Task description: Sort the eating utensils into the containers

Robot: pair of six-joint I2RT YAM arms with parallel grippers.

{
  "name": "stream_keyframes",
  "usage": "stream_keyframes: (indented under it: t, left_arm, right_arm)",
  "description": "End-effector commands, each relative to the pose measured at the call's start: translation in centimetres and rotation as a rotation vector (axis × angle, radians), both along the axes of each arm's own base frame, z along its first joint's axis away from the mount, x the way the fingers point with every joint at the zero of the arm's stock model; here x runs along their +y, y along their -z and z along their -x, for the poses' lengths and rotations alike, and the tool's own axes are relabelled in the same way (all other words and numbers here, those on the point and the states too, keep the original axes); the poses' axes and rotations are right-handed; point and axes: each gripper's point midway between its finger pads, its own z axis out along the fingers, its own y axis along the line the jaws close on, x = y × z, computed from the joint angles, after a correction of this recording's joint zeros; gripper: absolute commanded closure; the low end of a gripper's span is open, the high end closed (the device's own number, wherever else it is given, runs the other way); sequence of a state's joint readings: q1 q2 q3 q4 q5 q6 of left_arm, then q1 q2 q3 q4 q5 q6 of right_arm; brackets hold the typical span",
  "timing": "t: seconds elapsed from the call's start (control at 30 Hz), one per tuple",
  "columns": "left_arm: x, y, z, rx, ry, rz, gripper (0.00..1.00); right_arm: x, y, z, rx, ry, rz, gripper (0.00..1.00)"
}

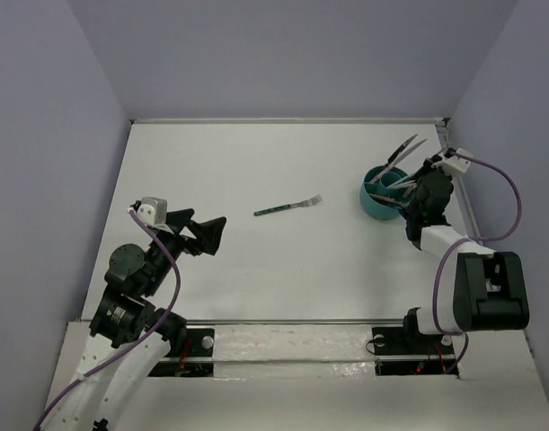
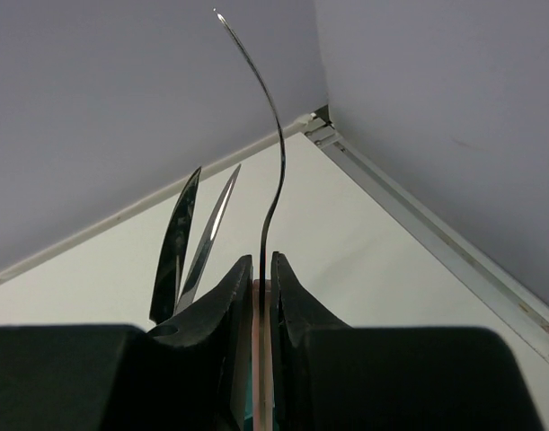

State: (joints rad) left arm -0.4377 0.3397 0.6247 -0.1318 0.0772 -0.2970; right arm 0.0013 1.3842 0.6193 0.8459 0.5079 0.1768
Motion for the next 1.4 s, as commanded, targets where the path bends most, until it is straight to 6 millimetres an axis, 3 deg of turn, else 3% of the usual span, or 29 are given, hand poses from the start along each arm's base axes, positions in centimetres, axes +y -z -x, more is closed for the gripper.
stream_keyframes:
  t: [0.0,0.2,0.33,0.37,0.43,0.47,0.57,0.8,1.0,1.1,1.13,1.23,1.27,1.37]
  left_arm:
    - [-0.2,-2.2,0.0,-0.061,0.009,0.019,0.01]
    - [-0.2,-2.3,0.1,-0.065,0.012,0.022,0.01]
    - [-0.1,-2.3,0.2,-0.065,0.009,0.024,0.01]
    - [-0.1,-2.2,0.1,-0.064,0.009,0.024,0.01]
    - [-0.1,-2.2,0.1,-0.064,0.009,0.024,0.01]
    - [-0.2,-2.3,0.1,-0.065,0.011,0.024,0.01]
    - [-0.2,-2.2,0.1,-0.064,0.011,0.024,0.01]
    - [-0.1,-2.1,-0.1,-0.058,0.004,0.025,0.01]
    - [-0.1,-2.1,-0.1,-0.058,0.002,0.026,0.01]
    - [-0.1,-2.1,-0.1,-0.058,0.002,0.026,0.01]
    - [-0.1,-2.1,-0.1,-0.059,0.002,0.026,0.01]
    - [0.0,-2.3,-0.1,-0.062,-0.001,0.028,0.01]
    - [0.0,-2.3,-0.1,-0.065,-0.003,0.029,0.01]
    - [0.3,-2.4,-0.2,-0.067,-0.016,0.03,0.01]
  right_arm:
    - [0.2,-0.3,0.5,-0.061,-0.006,-0.026,1.0]
    - [0.9,1.9,0.5,-0.019,-0.03,-0.064,1.0]
    - [1.5,2.9,0.6,0.01,-0.032,-0.074,0.92]
    - [2.0,3.1,0.8,0.016,-0.046,-0.078,0.81]
    - [2.1,3.1,0.9,0.02,-0.05,-0.085,0.71]
    - [2.0,3.3,1.2,0.034,-0.047,-0.09,0.6]
    - [2.1,3.5,1.5,0.055,-0.049,-0.106,0.45]
    - [2.2,2.0,3.0,0.061,-0.046,-0.146,0.41]
    - [3.2,-2.2,5.4,0.025,-0.107,-0.191,0.39]
    - [5.7,-4.0,6.6,0.031,-0.212,-0.206,0.38]
    - [7.1,-3.6,7.0,0.066,-0.26,-0.212,0.37]
    - [10.4,-4.9,8.0,0.069,-0.368,-0.218,0.35]
    - [12.6,-4.5,8.4,0.103,-0.424,-0.214,0.35]
    - [16.8,-4.9,9.0,0.139,-0.533,-0.204,0.34]
